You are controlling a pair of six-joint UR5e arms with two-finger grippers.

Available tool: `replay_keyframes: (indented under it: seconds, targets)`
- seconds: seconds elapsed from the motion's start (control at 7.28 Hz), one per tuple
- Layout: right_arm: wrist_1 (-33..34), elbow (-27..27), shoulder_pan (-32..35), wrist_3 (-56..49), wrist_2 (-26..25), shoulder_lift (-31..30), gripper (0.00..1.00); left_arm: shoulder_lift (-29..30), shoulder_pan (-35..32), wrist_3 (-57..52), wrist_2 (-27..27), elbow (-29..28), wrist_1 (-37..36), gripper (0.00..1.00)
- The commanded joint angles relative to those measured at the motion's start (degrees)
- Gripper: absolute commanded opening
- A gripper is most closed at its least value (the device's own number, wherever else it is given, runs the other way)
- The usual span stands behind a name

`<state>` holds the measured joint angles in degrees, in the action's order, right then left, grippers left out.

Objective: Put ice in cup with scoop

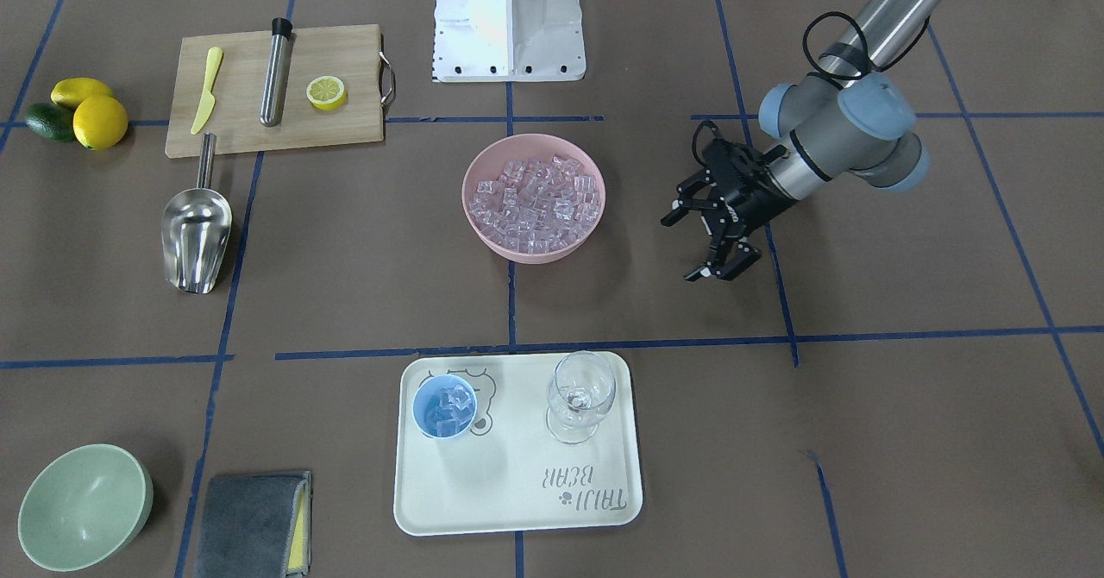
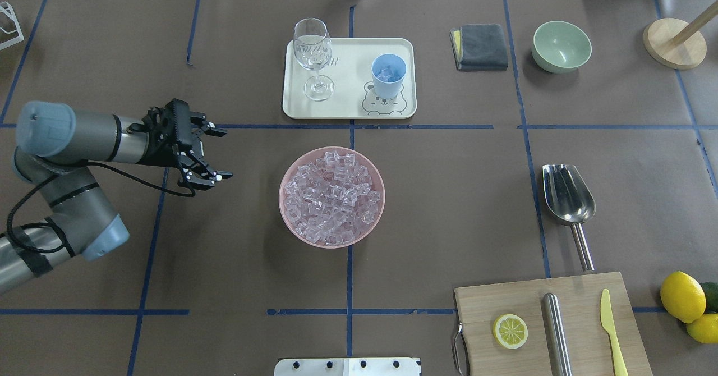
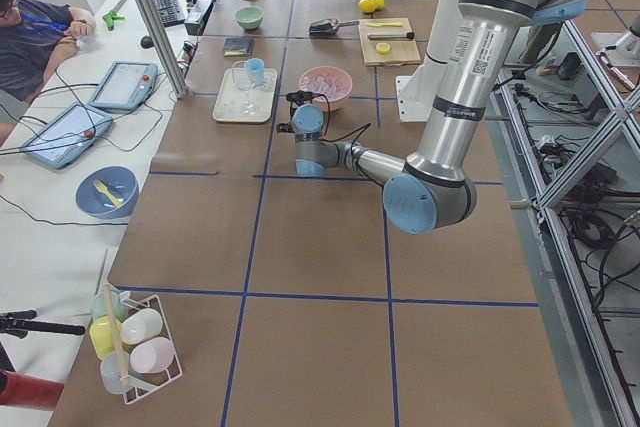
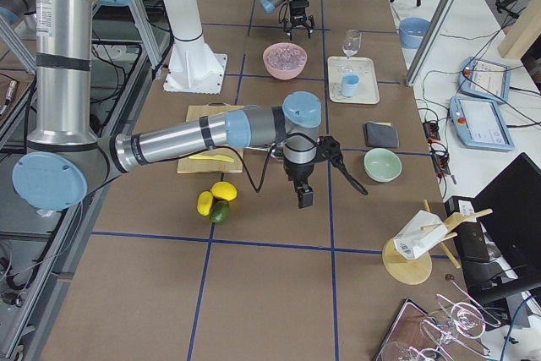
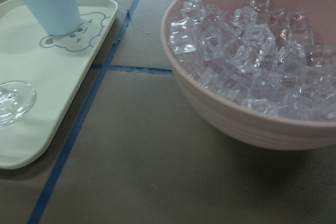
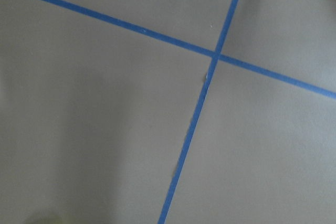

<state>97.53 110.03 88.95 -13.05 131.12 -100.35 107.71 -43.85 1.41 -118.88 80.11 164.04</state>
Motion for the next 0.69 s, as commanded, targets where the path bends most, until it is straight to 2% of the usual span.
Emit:
replay_keyframes:
  seconds: [0.0, 0.27, 0.41, 0.55]
  targets:
    - [-0.5, -4.7, 4.3, -1.1, 6.9, -2.6, 1.0, -4.5, -9.2, -0.2, -1.6, 0.0, -3.0, 1.0]
    - [-0.5, -8.4, 4.2, -1.1, 6.5, 2.9, 1.0, -6.4, -24.4, 0.5, -14.0, 0.0, -18.6, 1.0]
    - [-0.8, -9.4, 4.2, -1.4, 6.4, 3.1, 1.0, -6.7, -31.1, -0.1, -17.6, 0.0, -26.1, 1.0]
    - [-0.8, -9.6, 4.2, -1.2, 6.3, 3.1, 1.0, -6.6, -34.7, -0.4, -19.4, 0.5, -33.7, 1.0]
